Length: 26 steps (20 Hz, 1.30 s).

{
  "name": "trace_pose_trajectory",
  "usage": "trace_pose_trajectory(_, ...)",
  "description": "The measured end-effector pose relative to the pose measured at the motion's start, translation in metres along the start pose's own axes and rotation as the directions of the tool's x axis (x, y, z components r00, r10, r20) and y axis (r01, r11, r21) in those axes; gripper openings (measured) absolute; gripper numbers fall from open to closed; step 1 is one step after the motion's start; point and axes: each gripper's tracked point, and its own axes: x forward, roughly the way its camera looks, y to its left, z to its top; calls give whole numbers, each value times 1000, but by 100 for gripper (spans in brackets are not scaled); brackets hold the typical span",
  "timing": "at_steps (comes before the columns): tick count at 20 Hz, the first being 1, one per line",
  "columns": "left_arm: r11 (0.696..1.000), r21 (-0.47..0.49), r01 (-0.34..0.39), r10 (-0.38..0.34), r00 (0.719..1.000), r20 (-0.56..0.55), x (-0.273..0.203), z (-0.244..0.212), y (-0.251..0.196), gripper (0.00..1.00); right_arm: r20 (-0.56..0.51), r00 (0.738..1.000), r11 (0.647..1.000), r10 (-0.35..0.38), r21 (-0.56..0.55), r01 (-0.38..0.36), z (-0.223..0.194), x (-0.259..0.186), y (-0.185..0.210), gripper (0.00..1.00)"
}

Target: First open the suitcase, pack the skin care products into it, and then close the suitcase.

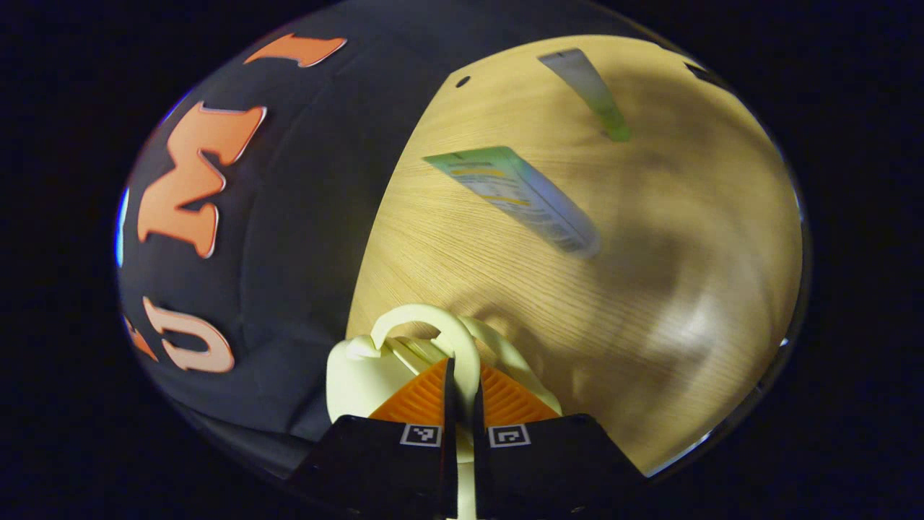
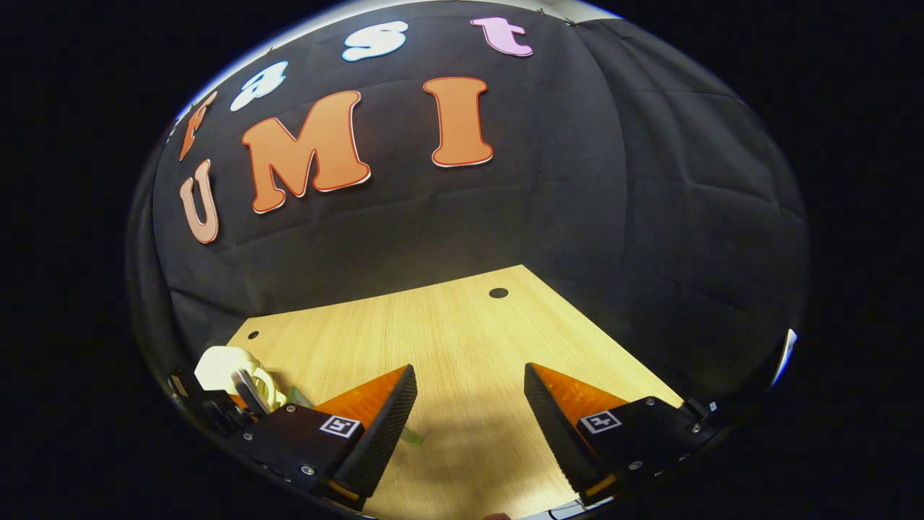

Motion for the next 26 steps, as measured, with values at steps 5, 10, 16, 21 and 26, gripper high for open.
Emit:
trace_pose_trajectory(5,936,-337,102,-73,993,96,-3,-8,23,9,13,999,999,44,-12,-44,7,3,33,95)
trace_pose_trajectory(10,790,-585,184,-80,977,198,5,-24,28,8,45,994,995,97,-36,-95,20,0,79,95)
trace_pose_trajectory(16,633,-748,199,-8,968,252,7,-34,37,8,64,987,989,148,-31,-147,28,-8,141,95)
trace_pose_trajectory(21,497,-845,195,30,970,242,6,-52,50,8,94,985,989,148,-39,-145,34,-21,184,95)
trace_pose_trajectory(26,503,-852,144,11,985,173,12,-87,55,10,108,986,992,126,-32,-124,35,-33,214,95)
